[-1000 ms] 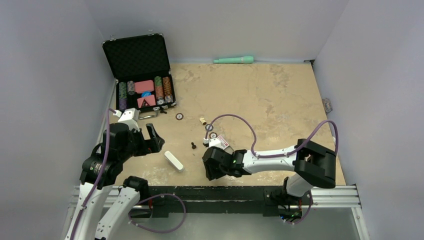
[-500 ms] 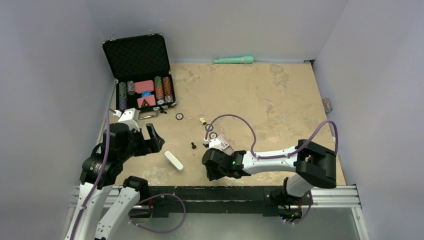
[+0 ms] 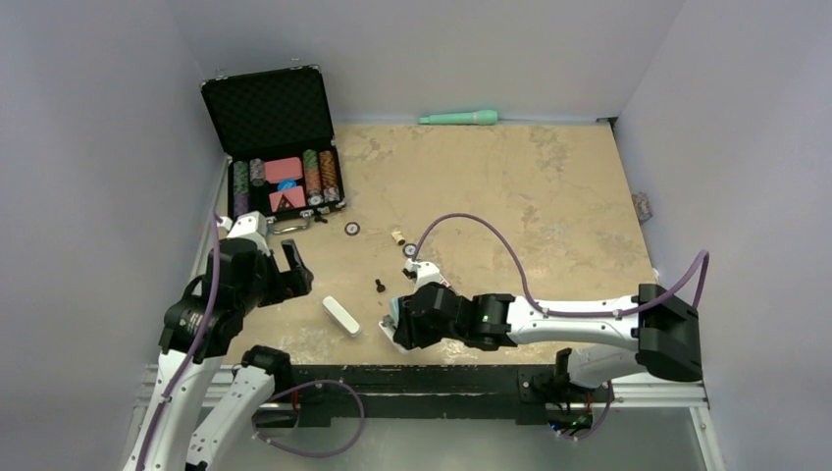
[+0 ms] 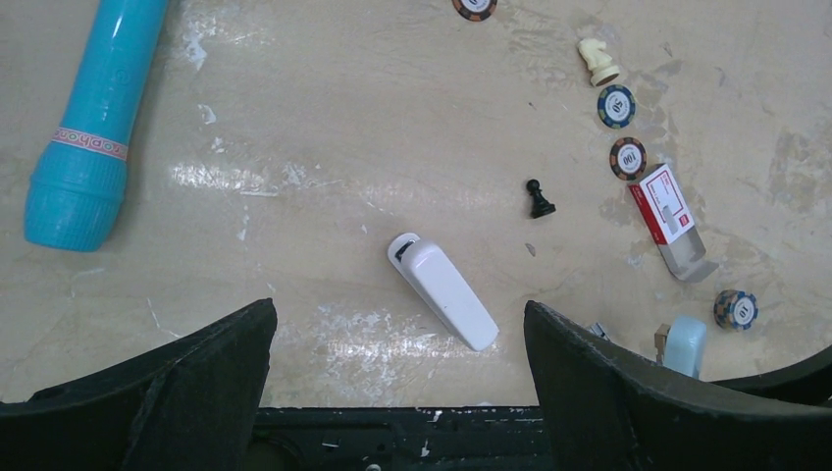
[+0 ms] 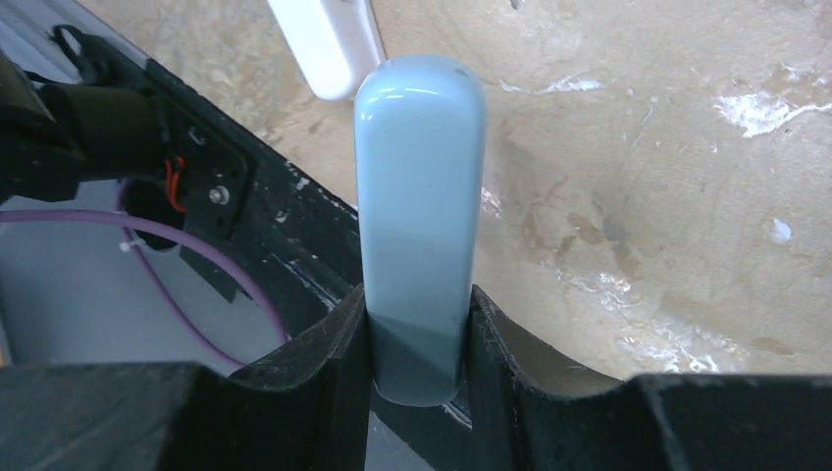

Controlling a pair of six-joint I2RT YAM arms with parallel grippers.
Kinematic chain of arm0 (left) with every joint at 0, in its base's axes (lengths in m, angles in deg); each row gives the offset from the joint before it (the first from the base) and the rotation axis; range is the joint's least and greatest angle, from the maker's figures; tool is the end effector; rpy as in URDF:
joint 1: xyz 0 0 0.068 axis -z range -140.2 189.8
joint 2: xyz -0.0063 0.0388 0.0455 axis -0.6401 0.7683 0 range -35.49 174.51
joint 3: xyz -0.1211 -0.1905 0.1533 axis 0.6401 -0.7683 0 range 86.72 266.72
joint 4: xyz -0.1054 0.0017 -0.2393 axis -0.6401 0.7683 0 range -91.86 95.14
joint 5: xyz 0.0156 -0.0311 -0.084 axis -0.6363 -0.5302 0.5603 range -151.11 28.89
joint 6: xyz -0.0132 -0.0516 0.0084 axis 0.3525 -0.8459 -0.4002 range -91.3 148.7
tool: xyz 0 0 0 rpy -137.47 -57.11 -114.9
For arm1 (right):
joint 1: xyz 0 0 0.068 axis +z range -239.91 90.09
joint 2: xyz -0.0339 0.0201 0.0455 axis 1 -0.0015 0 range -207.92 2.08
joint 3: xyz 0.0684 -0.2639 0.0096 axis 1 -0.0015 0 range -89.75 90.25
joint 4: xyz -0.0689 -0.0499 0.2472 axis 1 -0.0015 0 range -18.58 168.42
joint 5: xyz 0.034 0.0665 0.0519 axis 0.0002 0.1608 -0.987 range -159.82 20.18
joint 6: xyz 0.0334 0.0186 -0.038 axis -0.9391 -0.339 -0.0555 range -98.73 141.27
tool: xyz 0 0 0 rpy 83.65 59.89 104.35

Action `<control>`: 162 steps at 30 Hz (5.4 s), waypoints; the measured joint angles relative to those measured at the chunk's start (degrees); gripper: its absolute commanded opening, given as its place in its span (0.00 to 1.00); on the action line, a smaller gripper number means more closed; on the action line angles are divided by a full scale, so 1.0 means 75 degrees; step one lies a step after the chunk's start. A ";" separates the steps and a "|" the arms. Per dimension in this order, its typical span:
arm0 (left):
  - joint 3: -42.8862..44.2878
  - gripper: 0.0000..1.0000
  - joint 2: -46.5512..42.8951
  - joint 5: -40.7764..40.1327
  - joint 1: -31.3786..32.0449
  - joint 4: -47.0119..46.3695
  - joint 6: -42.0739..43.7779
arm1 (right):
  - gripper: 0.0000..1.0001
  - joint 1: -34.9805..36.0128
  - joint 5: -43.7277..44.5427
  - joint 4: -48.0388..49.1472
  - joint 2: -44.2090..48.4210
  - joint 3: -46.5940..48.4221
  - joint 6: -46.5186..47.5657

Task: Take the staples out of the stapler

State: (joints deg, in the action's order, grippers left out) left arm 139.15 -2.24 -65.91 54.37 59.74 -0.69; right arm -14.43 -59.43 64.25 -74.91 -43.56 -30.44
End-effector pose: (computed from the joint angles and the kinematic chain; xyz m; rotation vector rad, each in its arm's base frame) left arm 0.0896 -0.0203 0.3216 -0.3425 2.3008 -0.2935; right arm 0.0760 0.2684 0.2198 -0.4249 2.4775 0.8311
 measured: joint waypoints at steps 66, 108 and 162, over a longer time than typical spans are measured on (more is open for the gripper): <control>-0.2873 0.88 -0.1314 0.8131 -0.0012 -0.9387 -0.4558 | 0.00 0.0000 0.0082 0.3212 0.3570 -0.0128 -0.0979; -0.3596 0.19 -0.1314 0.7286 0.0009 -1.2106 -0.6659 | 0.00 0.0026 -0.0358 0.4363 0.2355 0.0198 -0.0629; -0.2349 0.00 0.0370 0.5251 0.0032 -0.3322 -0.1746 | 0.65 0.0026 0.0501 0.2862 0.4392 -0.2232 -0.2084</control>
State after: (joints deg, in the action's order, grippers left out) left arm 121.53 0.54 -26.52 54.61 34.82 -13.78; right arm -14.23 -55.67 85.71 -41.97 -60.30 -46.06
